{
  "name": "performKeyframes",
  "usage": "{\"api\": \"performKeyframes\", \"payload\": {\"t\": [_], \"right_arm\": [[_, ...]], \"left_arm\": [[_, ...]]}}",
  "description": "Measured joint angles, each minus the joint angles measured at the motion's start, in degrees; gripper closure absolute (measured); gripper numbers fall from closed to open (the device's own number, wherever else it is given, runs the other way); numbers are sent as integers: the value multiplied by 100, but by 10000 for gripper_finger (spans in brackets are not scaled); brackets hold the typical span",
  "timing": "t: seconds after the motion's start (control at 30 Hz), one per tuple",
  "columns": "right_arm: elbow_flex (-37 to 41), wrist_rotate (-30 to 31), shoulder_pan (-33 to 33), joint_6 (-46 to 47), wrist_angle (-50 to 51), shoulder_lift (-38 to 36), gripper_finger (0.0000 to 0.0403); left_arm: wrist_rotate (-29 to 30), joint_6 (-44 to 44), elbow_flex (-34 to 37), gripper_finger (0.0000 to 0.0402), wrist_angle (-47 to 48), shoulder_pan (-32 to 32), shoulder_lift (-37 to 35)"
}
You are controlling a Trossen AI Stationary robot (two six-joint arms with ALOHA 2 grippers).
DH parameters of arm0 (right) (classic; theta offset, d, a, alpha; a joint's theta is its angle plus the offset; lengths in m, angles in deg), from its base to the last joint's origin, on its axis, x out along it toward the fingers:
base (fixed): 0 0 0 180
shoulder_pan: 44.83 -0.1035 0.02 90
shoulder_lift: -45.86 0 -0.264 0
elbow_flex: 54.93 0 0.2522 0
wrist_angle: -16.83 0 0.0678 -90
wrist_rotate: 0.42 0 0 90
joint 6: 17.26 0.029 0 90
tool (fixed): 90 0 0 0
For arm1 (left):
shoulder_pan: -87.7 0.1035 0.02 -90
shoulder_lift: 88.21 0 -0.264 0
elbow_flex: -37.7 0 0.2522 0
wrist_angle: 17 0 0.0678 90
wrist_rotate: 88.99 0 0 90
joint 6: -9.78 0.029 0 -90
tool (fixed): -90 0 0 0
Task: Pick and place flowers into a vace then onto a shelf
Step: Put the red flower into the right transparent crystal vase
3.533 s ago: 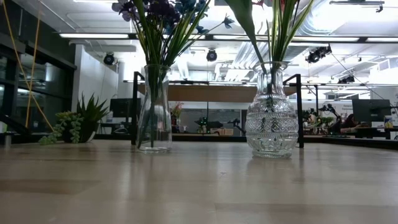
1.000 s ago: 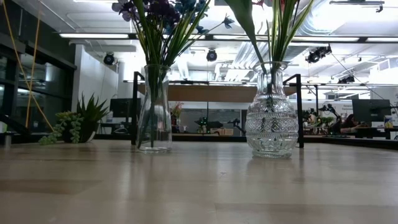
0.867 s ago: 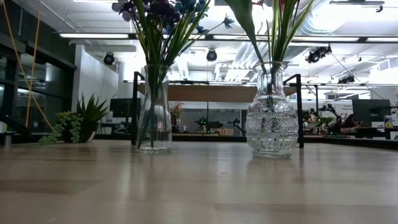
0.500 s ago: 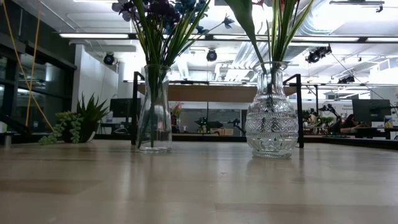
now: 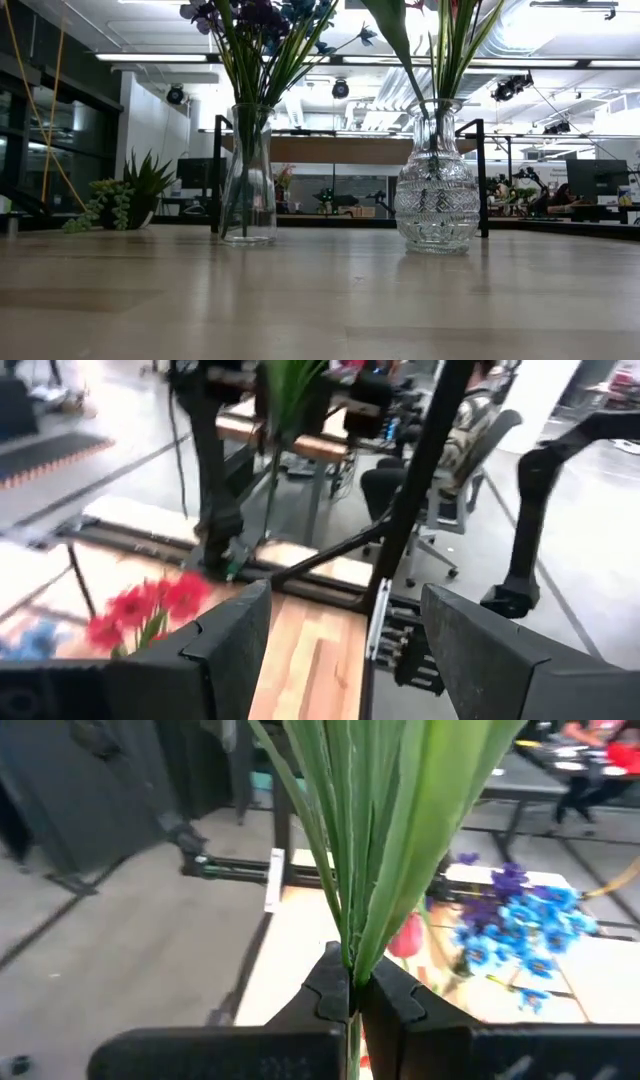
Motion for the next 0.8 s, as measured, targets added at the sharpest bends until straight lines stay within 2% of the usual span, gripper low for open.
{"api": "performKeyframes", "payload": {"t": [0.2, 0.37, 0.5, 0.8], "right_arm": [[0, 945, -343, 784, 875, 313, 402], [1, 1802, -628, 2210, 2014, 625, 402], [2, 2189, -822, 3200, 2715, 759, 402], [2, 2657, -860, 3128, 2354, 822, 402]], "left_arm": [[137, -1293, 0, 110, 1086, -37, 0], [141, -2181, 0, 110, 1850, -32, 0], [126, -2591, 0, 110, 2216, -32, 0], [-82, -2618, 0, 110, 2321, -34, 0]]}}
